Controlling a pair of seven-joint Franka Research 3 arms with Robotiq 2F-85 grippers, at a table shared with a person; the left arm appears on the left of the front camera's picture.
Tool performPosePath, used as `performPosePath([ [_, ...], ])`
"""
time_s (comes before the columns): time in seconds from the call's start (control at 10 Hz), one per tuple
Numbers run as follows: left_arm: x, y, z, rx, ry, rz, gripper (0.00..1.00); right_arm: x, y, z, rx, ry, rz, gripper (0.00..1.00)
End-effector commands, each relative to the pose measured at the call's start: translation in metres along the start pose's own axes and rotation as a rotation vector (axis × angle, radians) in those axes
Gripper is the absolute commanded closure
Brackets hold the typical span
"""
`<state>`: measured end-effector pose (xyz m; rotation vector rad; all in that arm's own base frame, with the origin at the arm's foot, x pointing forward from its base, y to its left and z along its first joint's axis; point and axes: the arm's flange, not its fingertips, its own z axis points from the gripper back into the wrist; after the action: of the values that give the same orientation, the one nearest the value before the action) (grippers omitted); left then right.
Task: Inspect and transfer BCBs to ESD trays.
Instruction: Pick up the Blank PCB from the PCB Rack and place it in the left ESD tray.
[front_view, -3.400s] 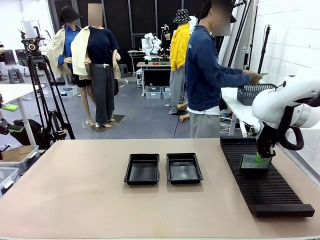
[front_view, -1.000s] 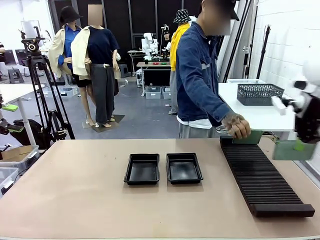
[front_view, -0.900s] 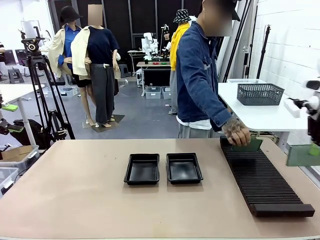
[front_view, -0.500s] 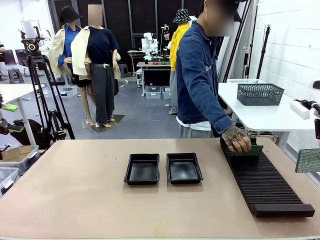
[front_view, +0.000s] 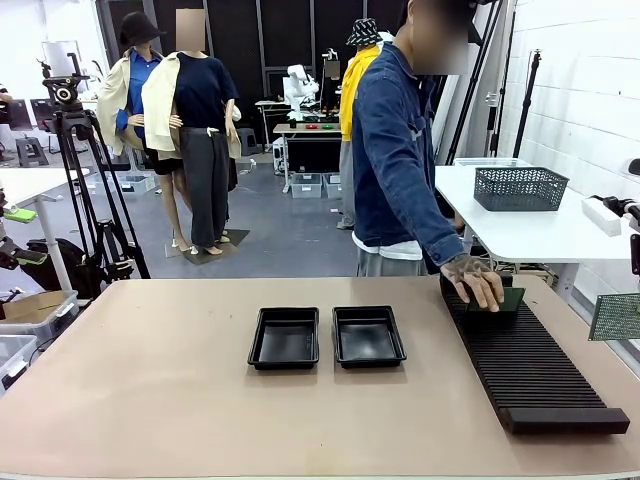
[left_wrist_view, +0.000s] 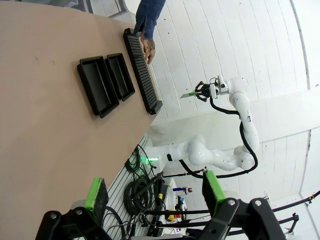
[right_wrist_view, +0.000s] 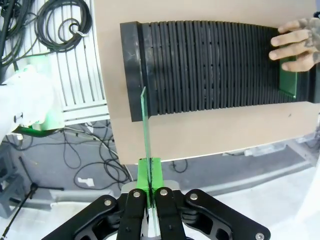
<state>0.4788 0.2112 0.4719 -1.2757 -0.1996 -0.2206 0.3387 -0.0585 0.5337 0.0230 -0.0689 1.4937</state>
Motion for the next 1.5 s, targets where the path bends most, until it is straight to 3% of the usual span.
performPosePath([
  [0.0,-0.001,-0.001,0.001,0.008,0.0,0.0,0.0,0.002,0.0,-0.003,-0.012,0.008,-0.008,1.0],
  [1.0,-0.001,-0.001,0.001,0.008,0.0,0.0,0.0,0.001,0.0,0.0,0.0,-0.001,0.002,1.0],
  [1.4,-0.001,-0.001,0.001,0.008,0.0,0.0,0.0,0.044,0.015,-0.002,0.046,-0.051,-0.118,1.0],
])
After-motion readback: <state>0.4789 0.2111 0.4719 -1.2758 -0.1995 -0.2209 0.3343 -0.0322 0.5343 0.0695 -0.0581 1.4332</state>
